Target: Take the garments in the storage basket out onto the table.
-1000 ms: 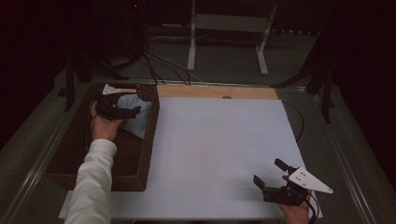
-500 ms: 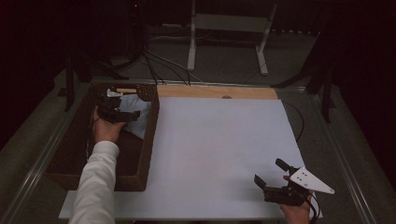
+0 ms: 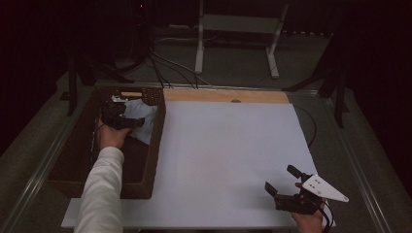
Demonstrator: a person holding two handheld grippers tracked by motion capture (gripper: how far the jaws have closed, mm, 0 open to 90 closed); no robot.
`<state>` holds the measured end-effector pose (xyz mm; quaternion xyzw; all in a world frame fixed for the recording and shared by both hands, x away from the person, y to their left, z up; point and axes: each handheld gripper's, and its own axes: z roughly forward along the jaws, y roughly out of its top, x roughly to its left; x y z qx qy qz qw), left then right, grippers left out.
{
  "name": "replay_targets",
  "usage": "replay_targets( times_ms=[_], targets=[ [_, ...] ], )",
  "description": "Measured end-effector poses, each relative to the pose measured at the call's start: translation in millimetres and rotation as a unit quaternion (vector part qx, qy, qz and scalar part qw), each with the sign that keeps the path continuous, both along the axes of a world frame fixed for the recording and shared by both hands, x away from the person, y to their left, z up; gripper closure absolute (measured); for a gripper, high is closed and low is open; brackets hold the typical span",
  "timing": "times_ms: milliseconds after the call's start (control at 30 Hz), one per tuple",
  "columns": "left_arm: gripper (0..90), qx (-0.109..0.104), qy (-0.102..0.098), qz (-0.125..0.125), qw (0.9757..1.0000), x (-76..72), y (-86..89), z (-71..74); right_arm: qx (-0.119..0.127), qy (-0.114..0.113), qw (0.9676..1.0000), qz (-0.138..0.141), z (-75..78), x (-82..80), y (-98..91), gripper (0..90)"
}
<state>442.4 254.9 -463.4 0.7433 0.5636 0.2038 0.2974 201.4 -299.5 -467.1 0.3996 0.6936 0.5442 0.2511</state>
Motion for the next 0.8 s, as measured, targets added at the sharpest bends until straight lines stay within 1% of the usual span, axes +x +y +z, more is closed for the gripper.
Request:
replay_targets(
  times_ms=[133,200,367,400,467,533,567,600,700,767,800],
  targets=[
    [0.0,0.003,0.01,-0.006,0.9999,1.5,-1.3,-5.0,-0.001,0.0,1.0,0.0,-0.2,0.2,0.3,0.0],
    [0.0,0.006,0.018,-0.008,0.9998,2.1,-2.2,-7.3,-0.001,0.0,1.0,0.0,-0.3,0.3,0.4,0.0],
    [0.0,0.008,0.042,0.001,0.9991,4.3,-2.8,-10.4,-0.001,0.001,1.0,0.0,-0.4,0.3,0.2,0.0],
    [0.0,0.012,0.048,0.001,0.9988,4.7,-3.3,-11.3,-0.001,0.001,1.0,-0.001,-0.4,0.3,0.0,0.0],
    [0.1,0.02,0.06,0.012,0.9979,5.6,-5.6,-13.5,-0.001,0.002,1.0,-0.002,-0.5,0.4,-0.1,0.0],
    [0.1,0.032,0.084,0.025,0.9957,7.2,-8.5,-14.3,-0.001,0.001,1.0,-0.002,-0.5,0.4,-0.3,0.0],
    [0.3,0.039,0.089,0.026,0.995,7.3,-9.8,-14.5,-0.001,0.001,1.0,-0.002,-0.5,0.3,-0.3,0.0],
    [1.2,0.046,0.09,0.027,0.9945,6.9,-11.2,-14.4,-0.001,0.001,1.0,-0.002,-0.5,0.2,-0.4,0.0],
    [5.0,0.057,0.094,0.027,0.9936,6.2,-12.7,-14.3,-0.002,0.001,1.0,-0.003,-0.3,-0.2,-0.5,0.0],
    [9.6,0.065,0.097,0.025,0.9928,5.7,-13.5,-13.6,-0.002,0.001,1.0,-0.003,-0.4,-0.2,-0.6,0.0],
    [13.5,0.069,0.097,0.024,0.9926,5.5,-13.9,-13.5,-0.002,0.001,1.0,-0.003,-0.4,-0.1,-0.6,0.0]
  ],
)
